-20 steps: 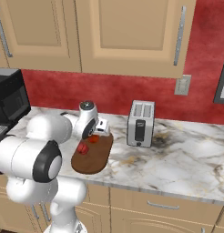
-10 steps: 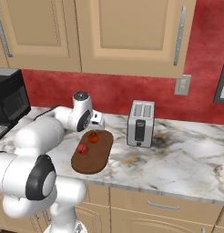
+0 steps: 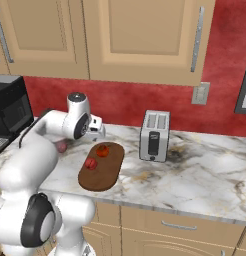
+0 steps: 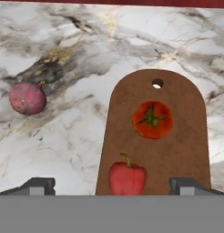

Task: Place the avocado, onion, tomato, and bell pepper on the cutting board.

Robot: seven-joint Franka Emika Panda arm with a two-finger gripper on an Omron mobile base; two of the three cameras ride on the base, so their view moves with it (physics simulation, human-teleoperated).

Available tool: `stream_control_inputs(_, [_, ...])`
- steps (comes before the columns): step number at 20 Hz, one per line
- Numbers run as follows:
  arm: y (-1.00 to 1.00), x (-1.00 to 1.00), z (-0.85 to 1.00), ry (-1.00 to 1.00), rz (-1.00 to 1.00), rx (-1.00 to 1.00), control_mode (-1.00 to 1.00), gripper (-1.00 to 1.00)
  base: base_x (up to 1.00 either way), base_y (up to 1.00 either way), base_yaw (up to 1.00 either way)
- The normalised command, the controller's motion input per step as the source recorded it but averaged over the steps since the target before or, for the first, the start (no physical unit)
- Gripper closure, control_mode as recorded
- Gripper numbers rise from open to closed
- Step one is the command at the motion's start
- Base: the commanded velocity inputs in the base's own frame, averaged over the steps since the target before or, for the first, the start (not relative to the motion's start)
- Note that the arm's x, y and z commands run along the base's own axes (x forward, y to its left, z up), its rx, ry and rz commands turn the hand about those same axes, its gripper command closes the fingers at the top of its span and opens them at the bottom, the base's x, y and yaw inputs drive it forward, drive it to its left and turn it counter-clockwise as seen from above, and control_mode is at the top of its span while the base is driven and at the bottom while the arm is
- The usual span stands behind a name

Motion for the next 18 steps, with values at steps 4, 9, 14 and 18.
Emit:
stream_control_inputs(4, [0.34, -0.52, 0.18, 0.00, 0.05, 0.01, -1.00, -1.00, 0.00, 0.00, 0.00])
stream_control_inputs(9, [0.41, -0.49, 0.11, 0.00, 0.04, 0.00, -1.00, -1.00, 0.00, 0.00, 0.00])
stream_control_inputs(14, [0.39, -0.46, 0.02, -0.07, 0.04, 0.00, -1.00, -1.00, 0.00, 0.00, 0.00])
stream_control_inputs(18, [0.43, -0.26, 0.00, -0.09, 0.00, 0.00, -1.00, -1.00, 0.00, 0.00, 0.00])
